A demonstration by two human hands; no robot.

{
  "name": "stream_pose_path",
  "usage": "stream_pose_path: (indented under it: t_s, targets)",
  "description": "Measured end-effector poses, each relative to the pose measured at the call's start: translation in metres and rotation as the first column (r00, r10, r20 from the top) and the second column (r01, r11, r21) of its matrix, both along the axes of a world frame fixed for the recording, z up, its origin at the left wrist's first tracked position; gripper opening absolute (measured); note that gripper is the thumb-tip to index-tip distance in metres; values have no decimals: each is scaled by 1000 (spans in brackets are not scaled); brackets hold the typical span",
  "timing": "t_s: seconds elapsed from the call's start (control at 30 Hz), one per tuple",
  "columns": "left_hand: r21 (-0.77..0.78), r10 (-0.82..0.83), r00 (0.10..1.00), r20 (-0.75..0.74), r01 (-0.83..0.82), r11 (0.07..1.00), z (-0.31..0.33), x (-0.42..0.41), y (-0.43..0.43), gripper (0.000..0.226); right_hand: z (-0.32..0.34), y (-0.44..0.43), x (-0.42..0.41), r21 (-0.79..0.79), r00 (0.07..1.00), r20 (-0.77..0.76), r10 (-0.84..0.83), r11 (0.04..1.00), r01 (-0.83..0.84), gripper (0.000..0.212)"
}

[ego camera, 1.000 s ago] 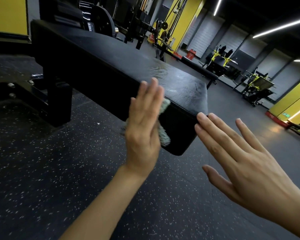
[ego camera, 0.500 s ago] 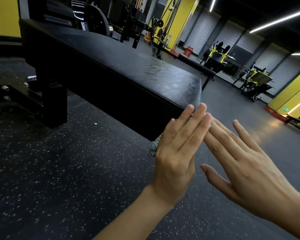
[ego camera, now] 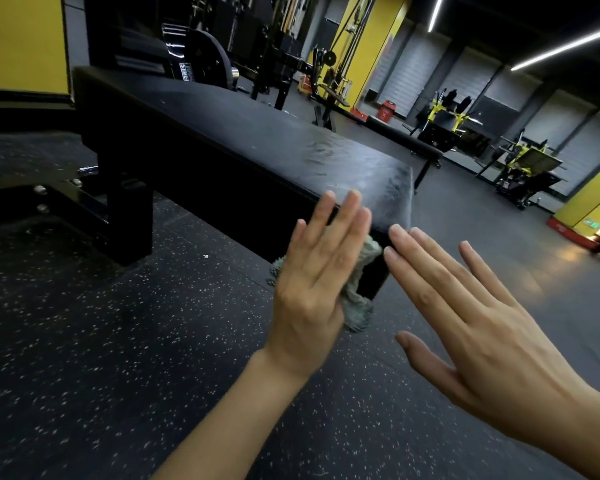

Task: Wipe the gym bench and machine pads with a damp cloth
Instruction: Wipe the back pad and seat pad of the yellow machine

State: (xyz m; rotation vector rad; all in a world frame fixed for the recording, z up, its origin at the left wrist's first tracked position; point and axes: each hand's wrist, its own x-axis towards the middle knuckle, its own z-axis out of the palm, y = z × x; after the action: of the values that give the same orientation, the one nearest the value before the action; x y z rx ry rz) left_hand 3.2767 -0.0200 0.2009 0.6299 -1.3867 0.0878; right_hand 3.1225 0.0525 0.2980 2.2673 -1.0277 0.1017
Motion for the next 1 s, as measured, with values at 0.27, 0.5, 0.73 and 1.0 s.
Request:
stream_pose_path:
  t_s: [0.27,0.5,0.73,1.0]
  targets:
    - [110,25,997,-74,-17,994,3,61,-41,51,2,-2,12,7,1000,-3,-14,1000,14,70]
    - [205,101,967,-233,-53,977,3,88,-55,52,2,0,13,8,1000,-7,-17,1000,17,70]
    - [89,-41,979,-201,60,994,-1,32,-23,39,0,-1,12,11,1000,22,-2,1000,2,70]
    - [29,-111,982,-153,117,993,-2,-3,5,38,-1,-3,9,21,999,43,-1,1000,0,69]
